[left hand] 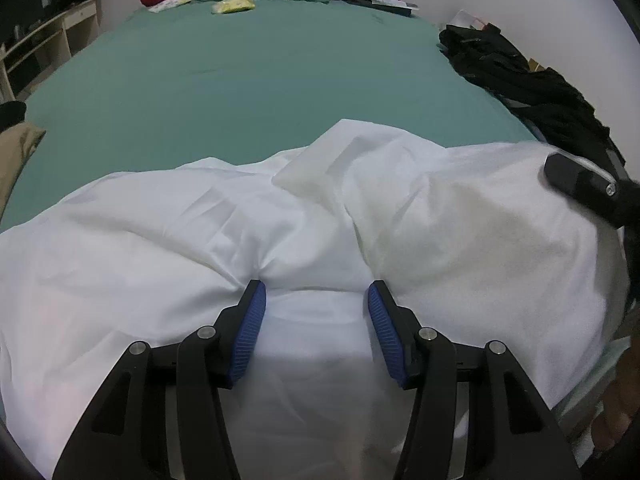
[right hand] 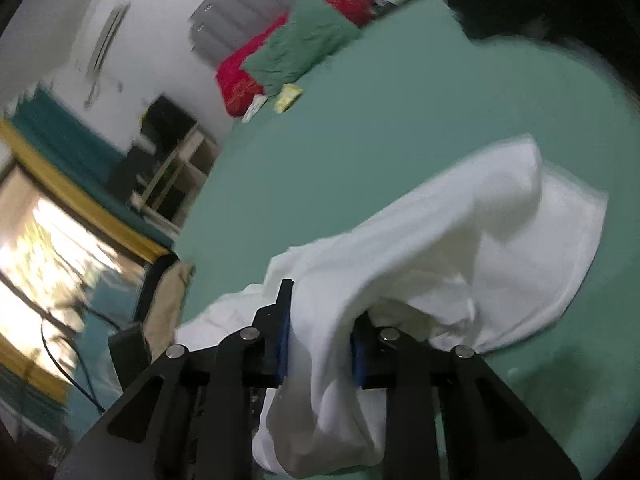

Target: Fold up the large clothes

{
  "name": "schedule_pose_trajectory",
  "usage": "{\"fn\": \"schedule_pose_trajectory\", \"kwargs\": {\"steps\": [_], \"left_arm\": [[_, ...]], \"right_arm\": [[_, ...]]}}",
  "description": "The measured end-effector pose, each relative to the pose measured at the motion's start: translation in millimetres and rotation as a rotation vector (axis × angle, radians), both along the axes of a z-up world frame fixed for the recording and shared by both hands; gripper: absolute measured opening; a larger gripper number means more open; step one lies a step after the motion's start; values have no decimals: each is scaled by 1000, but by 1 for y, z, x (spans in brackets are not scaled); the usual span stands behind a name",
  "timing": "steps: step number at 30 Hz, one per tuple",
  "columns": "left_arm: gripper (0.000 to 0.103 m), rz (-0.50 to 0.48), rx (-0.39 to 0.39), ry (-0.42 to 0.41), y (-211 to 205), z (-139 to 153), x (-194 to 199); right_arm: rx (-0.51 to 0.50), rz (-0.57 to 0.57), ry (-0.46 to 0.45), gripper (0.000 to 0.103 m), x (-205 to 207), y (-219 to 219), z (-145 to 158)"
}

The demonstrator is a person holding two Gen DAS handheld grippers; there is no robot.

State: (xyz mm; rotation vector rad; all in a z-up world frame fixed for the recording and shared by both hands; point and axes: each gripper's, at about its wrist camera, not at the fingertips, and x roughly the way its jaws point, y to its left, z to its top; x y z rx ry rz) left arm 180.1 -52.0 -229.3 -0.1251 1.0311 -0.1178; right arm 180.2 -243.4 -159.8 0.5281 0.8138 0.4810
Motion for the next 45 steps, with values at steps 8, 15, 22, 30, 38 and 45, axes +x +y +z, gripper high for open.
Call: {"fn": "schedule_pose_trajectory", "kwargs": {"steps": [8,15,22,30,38,45], "left_arm": [[56,-32,-116,-59,52,43,-21],[56,38,-85,-103,155,77,-57],[56,184,-87,-95,255,73,-80],[56,282,-165,-117,299,72,-90],[61,184,-277,-122,270,63,-66],[60,-7,-209,129,204,6,-24]], "right_arm": [[-312,94,-106,24,-8,78,46],[-474,227,-145,24,-18,156,47],[-429,460,-66,24,-30,242,12],[-398,863,2,44,-74,312,-21],[-411,839,-81,47,-97,259,5],[-430,484,-67,54,-60,137,15]]}}
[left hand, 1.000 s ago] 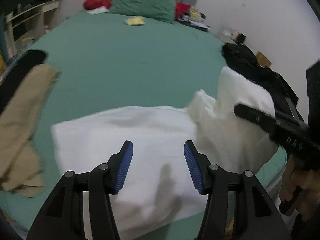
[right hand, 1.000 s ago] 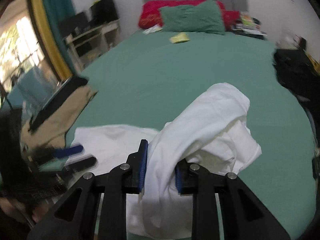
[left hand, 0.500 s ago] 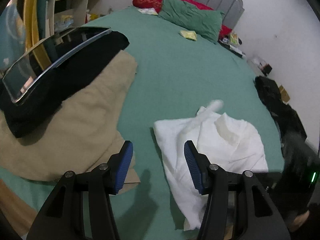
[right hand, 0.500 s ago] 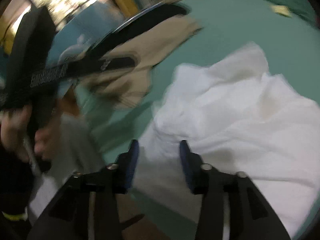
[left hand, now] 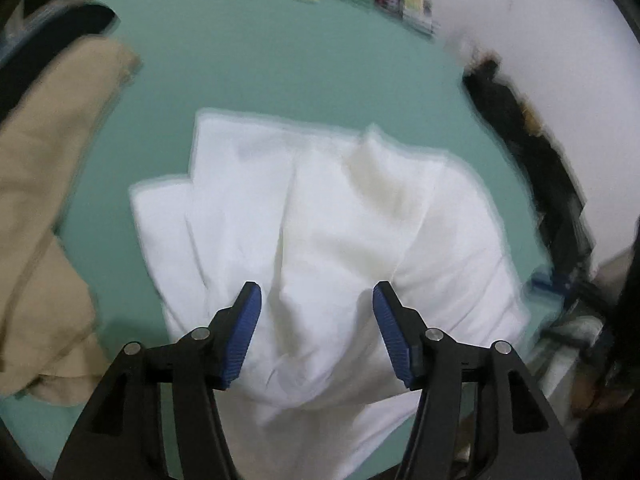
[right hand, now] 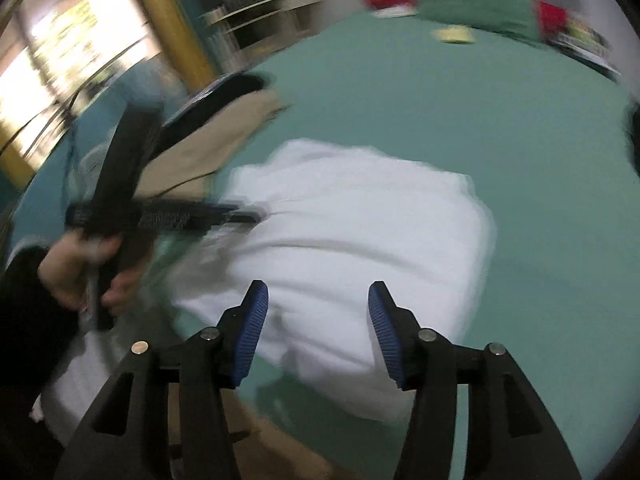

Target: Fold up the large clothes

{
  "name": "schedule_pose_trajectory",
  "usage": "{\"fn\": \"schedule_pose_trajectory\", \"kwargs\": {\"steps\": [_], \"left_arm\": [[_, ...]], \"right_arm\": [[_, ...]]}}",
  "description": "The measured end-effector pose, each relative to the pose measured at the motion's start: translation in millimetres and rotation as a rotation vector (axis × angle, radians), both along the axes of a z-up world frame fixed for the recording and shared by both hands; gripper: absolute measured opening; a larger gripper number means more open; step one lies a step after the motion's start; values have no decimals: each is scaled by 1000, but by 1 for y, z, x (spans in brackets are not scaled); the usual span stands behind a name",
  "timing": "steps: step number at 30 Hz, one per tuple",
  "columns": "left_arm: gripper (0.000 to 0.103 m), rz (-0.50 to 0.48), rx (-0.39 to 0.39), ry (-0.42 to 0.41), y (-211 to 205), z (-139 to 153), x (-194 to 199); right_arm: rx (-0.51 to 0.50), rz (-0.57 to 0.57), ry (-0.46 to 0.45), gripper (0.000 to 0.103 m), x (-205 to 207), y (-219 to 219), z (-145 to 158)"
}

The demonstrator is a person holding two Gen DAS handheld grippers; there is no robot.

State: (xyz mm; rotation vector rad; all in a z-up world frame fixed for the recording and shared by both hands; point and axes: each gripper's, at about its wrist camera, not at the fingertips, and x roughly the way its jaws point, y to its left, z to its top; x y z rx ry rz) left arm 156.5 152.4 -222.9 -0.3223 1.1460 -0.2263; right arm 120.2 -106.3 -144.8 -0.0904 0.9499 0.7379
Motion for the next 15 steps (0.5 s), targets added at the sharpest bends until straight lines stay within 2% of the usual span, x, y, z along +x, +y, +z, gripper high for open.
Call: {"fn": "schedule_pose_trajectory", "kwargs": {"steps": [1,2,3,6,9,11,15], "left_arm": [[47,-9,21,0,-4,-3,0],[18,-13,50,-14,-6,-2,-2],[4,-18,68,-25,-6,0,-4],[2,45,106,-98,3,24,-20],[2,124,139,-160,16,53,-46],[2,152,136,-145,22,58,-59],[2,175,155,-68,26,42,-76]], "right_arm": [[-9,-46,1,54,6,-14,-4],[-17,-94,4,54,11,-27,-10],[-12,-134,7,54,16,-37,-14],[33,-216,36,54,26,-59,-28],[52,-224,81,54,35,-50,-39],[90,-191,121,54,41,-47,-46],[138,-156,171,55,50,-31,-60]]}}
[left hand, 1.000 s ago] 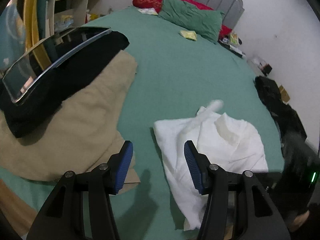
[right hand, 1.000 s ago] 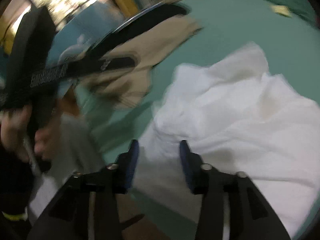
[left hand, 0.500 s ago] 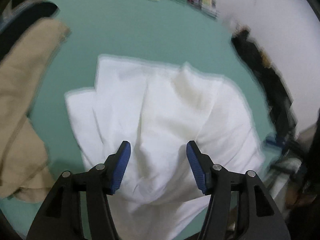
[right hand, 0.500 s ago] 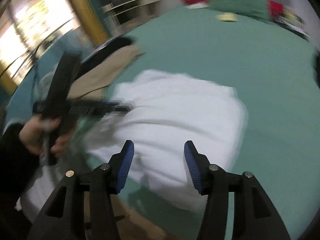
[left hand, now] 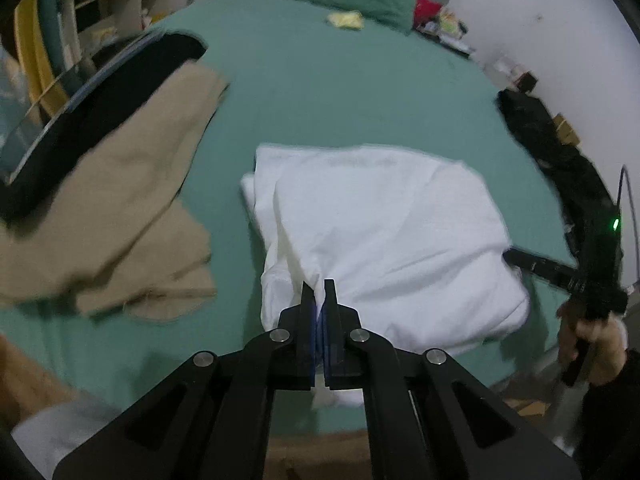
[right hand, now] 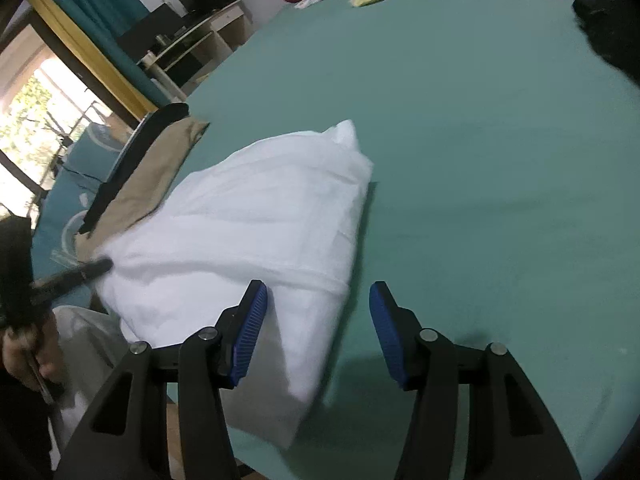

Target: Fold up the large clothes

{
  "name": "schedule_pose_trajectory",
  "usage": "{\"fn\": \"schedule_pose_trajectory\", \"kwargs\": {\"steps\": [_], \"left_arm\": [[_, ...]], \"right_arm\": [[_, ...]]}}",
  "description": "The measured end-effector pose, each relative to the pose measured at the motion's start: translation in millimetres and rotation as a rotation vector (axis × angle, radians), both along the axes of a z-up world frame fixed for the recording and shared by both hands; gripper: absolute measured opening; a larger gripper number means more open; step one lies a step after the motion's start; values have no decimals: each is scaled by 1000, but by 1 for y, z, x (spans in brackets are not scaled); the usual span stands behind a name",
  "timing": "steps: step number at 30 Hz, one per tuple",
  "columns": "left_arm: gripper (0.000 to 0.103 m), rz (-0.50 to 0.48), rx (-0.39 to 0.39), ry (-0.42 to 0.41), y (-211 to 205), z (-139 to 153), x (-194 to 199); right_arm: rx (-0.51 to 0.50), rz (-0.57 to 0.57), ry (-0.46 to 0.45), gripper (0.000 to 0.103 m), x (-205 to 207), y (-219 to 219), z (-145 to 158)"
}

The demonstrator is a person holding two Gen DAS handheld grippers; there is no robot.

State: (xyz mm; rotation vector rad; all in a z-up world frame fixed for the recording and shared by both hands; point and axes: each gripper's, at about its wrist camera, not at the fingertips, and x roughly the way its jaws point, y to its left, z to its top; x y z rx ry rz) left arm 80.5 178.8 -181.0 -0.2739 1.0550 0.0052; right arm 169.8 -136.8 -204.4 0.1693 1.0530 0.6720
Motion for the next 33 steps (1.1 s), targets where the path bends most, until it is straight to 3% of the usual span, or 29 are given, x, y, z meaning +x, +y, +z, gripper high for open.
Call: {"fn": "schedule_pose_trajectory", "kwargs": {"steps": [4,7,8,11,12,16,21,24,29,33], "left_arm": [[3,24,-31,121,0,-29,-1],[6,42,-36,144,1,-35,1],[8,44,-38,142,1,-36,0],[17,42,-46,130,-2,-34,-2],[19,39,-49,124,-3,-32,-1],[33,9,-54,89,-9,-24,-4],[35,-25,-74,59,-20,-11,-4],[41,-42,-81,39,-31,-6,0],[55,-46,-125,3,-53,-8,25],[58,-15,-214,45,-71,-34,57]], "right_arm": [[72,-5,73,65,1,17,-20],[124,-29,64,68,-6,20,-24],[138,-20,66,63,-7,22,-25],[198,-2,135,32,-6,18,-28],[194,4,132,28,-6,17,-26],[79,43,42,21,-16,23,-1],[-39,57,-36,21,-20,9,27],[-113,51,-68,21,-21,-18,40],[-211,18,-73,22,-21,-71,36],[-205,-23,-55,26,-21,-97,19]]}}
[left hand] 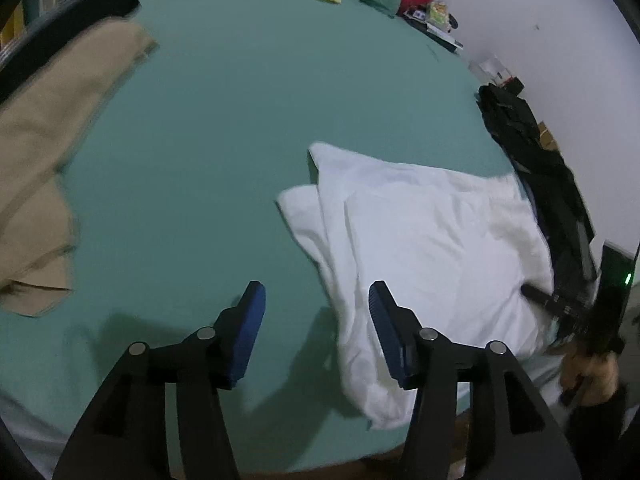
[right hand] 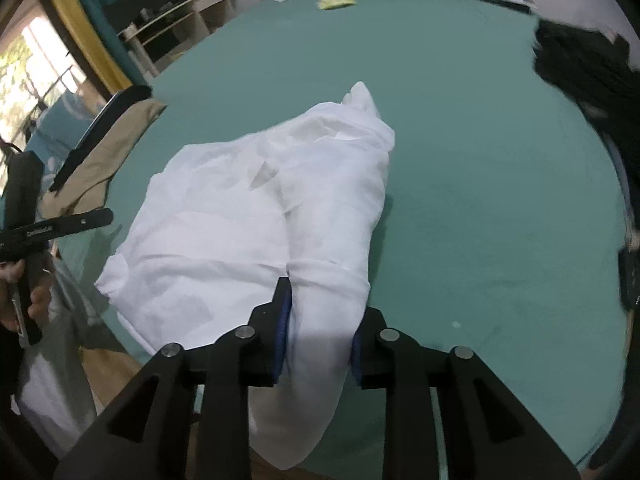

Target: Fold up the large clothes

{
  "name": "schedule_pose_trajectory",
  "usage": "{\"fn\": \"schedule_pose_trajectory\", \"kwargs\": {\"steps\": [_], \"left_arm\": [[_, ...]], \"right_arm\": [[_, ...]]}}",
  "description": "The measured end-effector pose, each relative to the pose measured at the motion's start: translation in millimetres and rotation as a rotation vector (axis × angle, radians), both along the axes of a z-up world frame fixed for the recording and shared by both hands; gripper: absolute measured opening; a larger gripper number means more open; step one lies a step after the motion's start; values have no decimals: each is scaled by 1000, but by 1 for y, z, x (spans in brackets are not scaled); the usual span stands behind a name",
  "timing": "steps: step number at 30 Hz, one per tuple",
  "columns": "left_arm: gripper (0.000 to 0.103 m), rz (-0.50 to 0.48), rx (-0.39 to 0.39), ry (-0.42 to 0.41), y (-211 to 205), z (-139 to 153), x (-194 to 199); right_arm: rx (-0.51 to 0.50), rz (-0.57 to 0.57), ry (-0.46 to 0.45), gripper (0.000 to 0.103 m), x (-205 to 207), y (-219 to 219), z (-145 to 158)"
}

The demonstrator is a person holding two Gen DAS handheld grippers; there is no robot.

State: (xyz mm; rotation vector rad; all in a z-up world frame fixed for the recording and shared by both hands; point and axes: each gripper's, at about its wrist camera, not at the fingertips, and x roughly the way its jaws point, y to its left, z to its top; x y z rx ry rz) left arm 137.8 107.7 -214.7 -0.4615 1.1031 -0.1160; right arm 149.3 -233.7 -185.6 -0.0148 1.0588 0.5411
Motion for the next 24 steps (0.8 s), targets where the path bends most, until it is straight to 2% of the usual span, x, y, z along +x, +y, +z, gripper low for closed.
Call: {"fn": "schedule_pose_trajectory", "kwargs": {"steps": [3,5,7,10,13,16,19,22,24], "left_arm": [[63,16,-49,36,-8,-19,12],[69,23,-64,18,-12,-20,15],[69,19,-125,5,-11,-18,16],[71,12,-279,-5,-13,-22,18],[72,-33,-324,-2,-31,-27,18],[73,-81,-336,29,-56,-32,17],[78,-130,-355,25,-76,-28,20],[79,-151,-426,27,-91,-29,25],[81,-158,-443,14,-101,-29,29]], "right_arm": [[63,-36,17,35,4,-11,-17],[107,-50,26,45,6,-18,-19],[135,-50,32,48,9,-24,-15],[176,-70,5,50,12,-31,-1],[215,-83,-27,50,17,-33,5],[126,-78,2,50,23,-19,-12],[114,-92,12,51,23,-11,-27],[103,-82,7,51,23,-5,-29],[101,-76,11,52,24,-3,-29]]}}
